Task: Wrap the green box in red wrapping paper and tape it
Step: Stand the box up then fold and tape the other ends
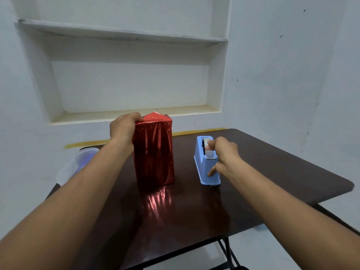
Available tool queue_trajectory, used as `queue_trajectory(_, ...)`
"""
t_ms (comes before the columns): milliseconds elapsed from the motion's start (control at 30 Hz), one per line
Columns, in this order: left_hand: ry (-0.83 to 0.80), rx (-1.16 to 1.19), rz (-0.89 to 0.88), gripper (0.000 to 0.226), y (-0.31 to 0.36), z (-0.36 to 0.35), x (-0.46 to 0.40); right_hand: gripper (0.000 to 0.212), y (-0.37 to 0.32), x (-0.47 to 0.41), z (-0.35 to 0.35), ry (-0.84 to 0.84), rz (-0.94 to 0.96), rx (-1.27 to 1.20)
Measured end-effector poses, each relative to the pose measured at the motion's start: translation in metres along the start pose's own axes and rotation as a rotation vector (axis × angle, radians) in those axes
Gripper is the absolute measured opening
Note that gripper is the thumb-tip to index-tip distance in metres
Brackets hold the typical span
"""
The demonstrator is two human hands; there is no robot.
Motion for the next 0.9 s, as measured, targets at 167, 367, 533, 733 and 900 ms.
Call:
queue_trajectory(167,0.001,0.000,-0.006,0.023,0.000,0.000,0.006,0.031,0.026,0.010,0.013,0.048,0.062,-0.002)
queue_trajectory(367,0.005,0.001,0.002,0.025,0.000,-0.001,0.010,0.009,0.049,0.013,0.024,0.066,0.123,0.008)
queue_trajectory(533,0.003,-0.006,0.003,0.027,0.001,0.000,0.010,0.010,0.047,0.018,0.029,0.030,0.234,0.179)
queue_trajectory(733,0.001,0.004,-0.005,0.012,0.002,-0.001,0.014,0.031,0.036,0.013,0.035,-0.049,0.352,0.517)
queue_trajectory(900,0.010,-0.012,-0.008,0.011,0.002,-0.001,0.017,0.023,0.027,0.021,0.046,-0.176,0.394,0.531)
Point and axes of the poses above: each hand's wrist, its own x-axis away from the middle knuckle, its own z-axis out of the back of the hand, y = z × x, the point moved 4 cm from there along -x, towards the middle knuckle, and after that the axes turned 13 degrees about z, right-handed, at the moved point
